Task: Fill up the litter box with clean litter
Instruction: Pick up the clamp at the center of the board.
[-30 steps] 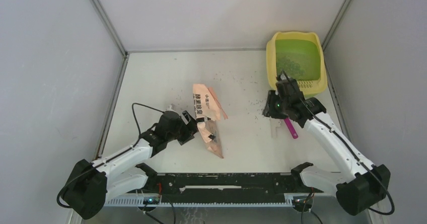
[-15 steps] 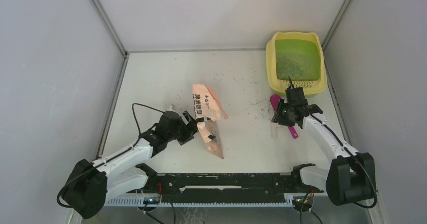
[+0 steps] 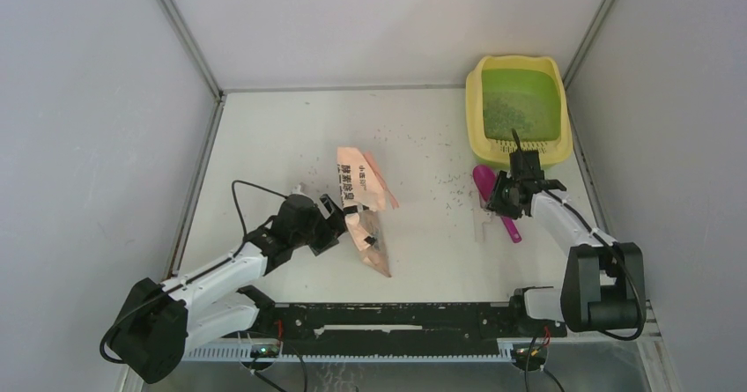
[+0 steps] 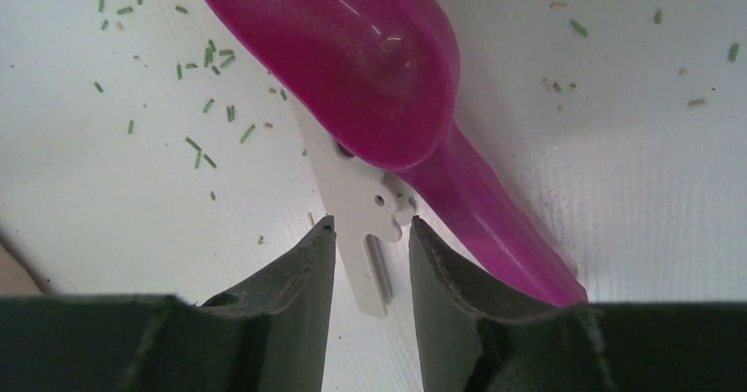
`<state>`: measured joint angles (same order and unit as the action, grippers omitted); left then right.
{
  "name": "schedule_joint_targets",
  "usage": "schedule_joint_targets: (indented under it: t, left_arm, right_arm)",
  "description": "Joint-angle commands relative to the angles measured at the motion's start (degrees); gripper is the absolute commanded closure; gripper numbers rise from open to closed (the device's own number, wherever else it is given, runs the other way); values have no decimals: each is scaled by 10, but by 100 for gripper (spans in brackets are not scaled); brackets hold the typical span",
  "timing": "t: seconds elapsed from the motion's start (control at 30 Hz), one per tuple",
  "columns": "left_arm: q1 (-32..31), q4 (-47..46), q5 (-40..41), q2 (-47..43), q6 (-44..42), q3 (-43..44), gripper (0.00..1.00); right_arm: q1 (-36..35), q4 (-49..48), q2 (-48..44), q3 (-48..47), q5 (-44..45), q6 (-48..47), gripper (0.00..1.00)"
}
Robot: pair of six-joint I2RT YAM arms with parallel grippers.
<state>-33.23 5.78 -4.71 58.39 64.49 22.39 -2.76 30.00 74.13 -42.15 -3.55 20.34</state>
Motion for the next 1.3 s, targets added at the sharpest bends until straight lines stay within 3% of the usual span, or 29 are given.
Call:
schedule_joint_targets:
  t: [0.0, 0.63, 1.07, 1.27]
  left_arm:
    - [3, -1, -10, -6, -10, 22, 12]
    - [6, 10, -10, -17, -11, 29, 11]
    - [12, 28, -5, -63, -11, 34, 14]
    - [18, 39, 3, -105, -2, 29, 18]
  right_arm:
    - [5, -32, 15, 6, -4, -10, 56]
    - [23, -44, 79, -10, -69, -14, 57]
    - [23, -47, 51, 0, -83, -12, 91]
    - [20, -38, -7, -2, -123, -1, 98]
